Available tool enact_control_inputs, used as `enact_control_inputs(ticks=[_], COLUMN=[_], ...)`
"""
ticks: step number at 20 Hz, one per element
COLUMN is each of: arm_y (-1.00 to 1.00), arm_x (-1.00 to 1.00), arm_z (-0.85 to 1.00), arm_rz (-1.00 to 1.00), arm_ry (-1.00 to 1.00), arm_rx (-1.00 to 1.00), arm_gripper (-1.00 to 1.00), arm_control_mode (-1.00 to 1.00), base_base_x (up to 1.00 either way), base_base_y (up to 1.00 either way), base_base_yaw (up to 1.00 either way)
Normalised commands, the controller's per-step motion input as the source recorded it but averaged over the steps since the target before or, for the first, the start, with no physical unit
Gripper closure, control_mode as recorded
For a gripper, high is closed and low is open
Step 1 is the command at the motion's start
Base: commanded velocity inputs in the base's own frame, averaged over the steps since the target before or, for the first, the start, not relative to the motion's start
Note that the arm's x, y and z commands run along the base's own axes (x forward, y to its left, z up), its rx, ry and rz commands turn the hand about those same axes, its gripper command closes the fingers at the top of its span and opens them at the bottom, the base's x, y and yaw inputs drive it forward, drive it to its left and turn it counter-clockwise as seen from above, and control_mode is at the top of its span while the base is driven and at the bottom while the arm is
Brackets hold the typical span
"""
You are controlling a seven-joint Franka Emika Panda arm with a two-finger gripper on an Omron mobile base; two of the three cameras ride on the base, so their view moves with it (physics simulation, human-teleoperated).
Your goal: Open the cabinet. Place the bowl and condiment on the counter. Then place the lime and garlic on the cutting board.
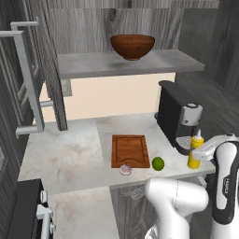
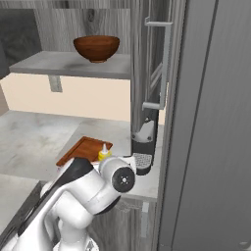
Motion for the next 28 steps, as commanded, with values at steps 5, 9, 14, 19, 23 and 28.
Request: enact_control_inputs(ticks=[5, 9, 14, 19, 23, 28], arm_y=[0.29, 0.26, 0.2, 0.33, 0.3, 0.06], arm_x=[0.0, 0.02, 0.16, 0.33, 0.24, 0.05], arm_z=[-0.3, -0.27, -0.28, -0.23, -0.16, -0.11], arm_rz=[-0.18, -0.17, -0.08, -0.01, 0.0, -0.03], arm_ry=[-0.04, -0.01, -0.1, -0.23, -0.13, -0.01], arm_rx=[0.0, 0.0, 0.0, 0.0, -0.01, -0.02], arm_gripper=[1.0, 1.0, 1.0, 1.0, 1.0, 1.0], arm_control_mode=[-1.0, -1.0, -1.0, -1.0, -1.0, -1.0], base_base_x=[0.0, 0.0, 0.0, 0.0, 0.0, 0.0], base_base_y=[0.0, 0.0, 0.0, 0.0, 0.0, 0.0], base_base_yaw=[0.0, 0.0, 0.0, 0.0, 0.0, 0.0])
